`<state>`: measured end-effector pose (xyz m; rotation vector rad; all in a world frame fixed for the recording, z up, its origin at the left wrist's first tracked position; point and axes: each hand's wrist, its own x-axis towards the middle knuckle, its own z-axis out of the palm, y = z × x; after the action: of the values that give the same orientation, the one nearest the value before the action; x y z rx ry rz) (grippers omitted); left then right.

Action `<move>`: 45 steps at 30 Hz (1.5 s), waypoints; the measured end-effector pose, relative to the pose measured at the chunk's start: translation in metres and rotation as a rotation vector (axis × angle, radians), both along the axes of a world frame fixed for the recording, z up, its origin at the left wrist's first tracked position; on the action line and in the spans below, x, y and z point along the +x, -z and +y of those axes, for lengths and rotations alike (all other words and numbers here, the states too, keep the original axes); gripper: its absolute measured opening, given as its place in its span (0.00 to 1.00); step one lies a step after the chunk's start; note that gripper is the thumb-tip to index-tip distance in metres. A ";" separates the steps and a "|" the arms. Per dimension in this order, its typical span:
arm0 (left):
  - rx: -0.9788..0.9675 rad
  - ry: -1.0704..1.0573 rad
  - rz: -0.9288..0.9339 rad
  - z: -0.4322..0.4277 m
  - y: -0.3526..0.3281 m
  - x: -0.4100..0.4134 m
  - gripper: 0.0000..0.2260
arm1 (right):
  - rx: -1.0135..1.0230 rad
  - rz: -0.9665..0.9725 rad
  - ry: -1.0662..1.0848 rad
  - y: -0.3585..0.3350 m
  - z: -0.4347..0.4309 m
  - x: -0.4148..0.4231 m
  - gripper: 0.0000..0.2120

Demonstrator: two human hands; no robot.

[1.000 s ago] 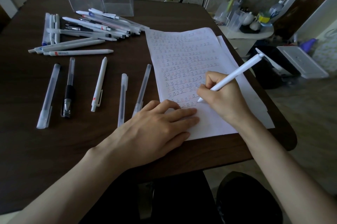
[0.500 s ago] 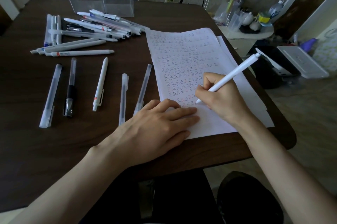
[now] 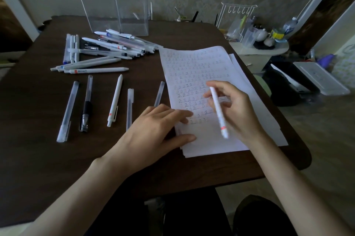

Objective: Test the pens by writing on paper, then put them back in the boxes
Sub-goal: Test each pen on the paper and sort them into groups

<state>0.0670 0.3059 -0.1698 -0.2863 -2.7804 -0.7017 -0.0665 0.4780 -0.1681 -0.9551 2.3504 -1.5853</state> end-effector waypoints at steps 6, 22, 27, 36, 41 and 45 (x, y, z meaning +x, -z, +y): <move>-0.048 0.107 0.027 0.003 -0.002 -0.001 0.27 | -0.099 -0.110 -0.101 -0.010 -0.001 0.004 0.13; -0.199 -0.134 -0.167 -0.016 -0.013 0.006 0.40 | 0.176 0.001 -0.073 -0.017 -0.069 -0.001 0.09; -0.283 -0.300 -0.171 -0.045 -0.016 0.019 0.36 | 0.513 0.189 -0.135 -0.026 -0.110 0.001 0.18; -0.180 -0.627 -0.331 -0.099 0.000 0.042 0.31 | 0.713 0.377 -0.166 -0.023 -0.166 0.044 0.20; -0.135 -0.645 -0.287 -0.110 0.001 0.063 0.34 | 0.650 0.318 -0.230 -0.025 -0.193 0.063 0.12; -0.119 -0.666 -0.273 -0.126 -0.001 0.077 0.35 | 0.580 0.274 -0.316 -0.025 -0.212 0.078 0.12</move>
<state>0.1440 0.1794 -0.1691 0.7370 -2.8865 -0.4247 0.0116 0.2664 -0.1434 -1.3570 2.4445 -0.6321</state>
